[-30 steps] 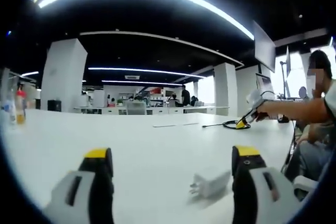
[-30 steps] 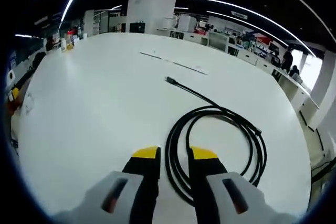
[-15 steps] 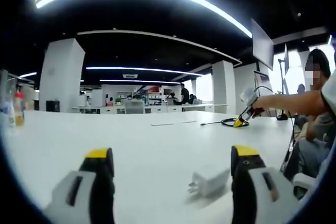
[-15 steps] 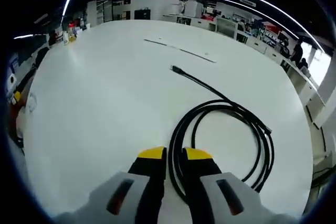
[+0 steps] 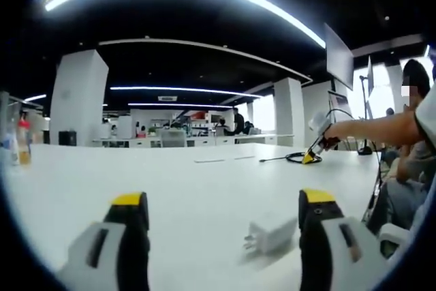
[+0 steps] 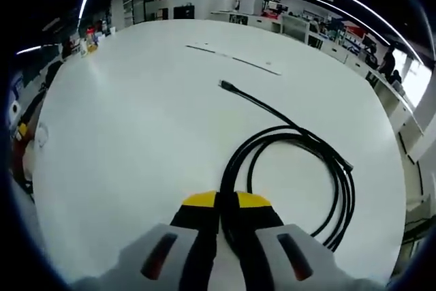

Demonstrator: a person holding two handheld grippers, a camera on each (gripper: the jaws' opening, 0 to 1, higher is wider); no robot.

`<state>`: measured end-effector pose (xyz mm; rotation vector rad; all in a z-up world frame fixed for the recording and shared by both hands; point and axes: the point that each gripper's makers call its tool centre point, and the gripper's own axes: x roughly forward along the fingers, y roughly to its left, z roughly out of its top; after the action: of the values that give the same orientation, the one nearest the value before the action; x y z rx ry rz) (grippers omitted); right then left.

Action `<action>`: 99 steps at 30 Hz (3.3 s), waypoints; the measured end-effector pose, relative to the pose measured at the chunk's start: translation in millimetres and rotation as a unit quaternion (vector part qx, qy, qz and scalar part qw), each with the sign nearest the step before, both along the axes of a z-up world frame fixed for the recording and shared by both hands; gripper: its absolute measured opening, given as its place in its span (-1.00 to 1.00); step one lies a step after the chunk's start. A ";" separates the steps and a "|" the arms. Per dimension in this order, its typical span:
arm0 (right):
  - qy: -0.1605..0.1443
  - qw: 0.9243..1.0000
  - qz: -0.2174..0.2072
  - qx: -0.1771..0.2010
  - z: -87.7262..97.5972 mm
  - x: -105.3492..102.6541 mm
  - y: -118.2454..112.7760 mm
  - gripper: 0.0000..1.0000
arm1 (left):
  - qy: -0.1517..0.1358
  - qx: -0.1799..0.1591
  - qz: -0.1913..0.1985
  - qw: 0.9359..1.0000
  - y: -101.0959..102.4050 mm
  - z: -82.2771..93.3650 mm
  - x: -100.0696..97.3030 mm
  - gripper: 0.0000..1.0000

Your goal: Plug the desk Type‑C cable into the charger adapter.

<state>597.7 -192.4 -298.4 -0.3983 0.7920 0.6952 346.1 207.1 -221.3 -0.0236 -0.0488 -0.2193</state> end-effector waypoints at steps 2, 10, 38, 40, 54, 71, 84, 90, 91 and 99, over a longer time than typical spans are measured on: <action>-0.001 1.000 0.000 0.000 0.1 -2.6 0.6 -0.88 | -0.001 0.001 0.001 1.000 1.1 1.3 -0.5 0.81; -0.004 1.000 -0.004 0.005 0.0 -17.2 5.6 -0.88 | -0.002 0.002 0.002 1.000 1.6 2.0 -1.1 0.80; 0.012 0.999 0.038 0.022 -2.6 -82.1 27.5 -0.88 | -0.001 0.001 0.002 1.000 -0.2 3.0 -0.2 0.83; 0.015 0.999 0.043 0.021 -2.2 -81.8 26.9 -0.88 | -0.001 0.002 0.001 1.000 -1.0 3.3 -0.2 0.84; 0.020 0.996 0.086 0.019 4.5 -119.8 40.1 -0.89 | 0.002 0.005 0.004 1.000 -1.7 3.0 0.1 0.98; 0.022 0.994 0.103 -0.001 -1.5 -122.2 37.0 -0.97 | -0.006 0.015 0.003 1.000 -4.2 8.6 -3.5 0.99; 0.030 0.992 0.122 -0.012 3.2 -156.9 37.2 -0.97 | -0.004 0.014 0.003 1.000 -4.3 6.6 -3.3 0.99; 0.036 0.989 0.141 -0.017 3.2 -186.4 44.3 -0.97 | -0.001 0.014 0.001 1.000 -5.0 4.9 -3.5 0.99; 0.037 0.989 0.143 -0.017 3.0 -191.1 45.1 -0.97 | -0.002 0.014 0.001 1.000 -4.9 5.2 -3.6 0.99; 0.050 0.986 0.158 -0.008 -1.8 -224.3 51.2 -0.97 | -0.008 0.016 0.001 1.000 -4.2 8.1 -4.5 0.99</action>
<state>373.4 -141.2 -300.1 -0.5124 0.8377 1.0116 341.6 202.9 -213.1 0.0108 -0.0616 -0.2180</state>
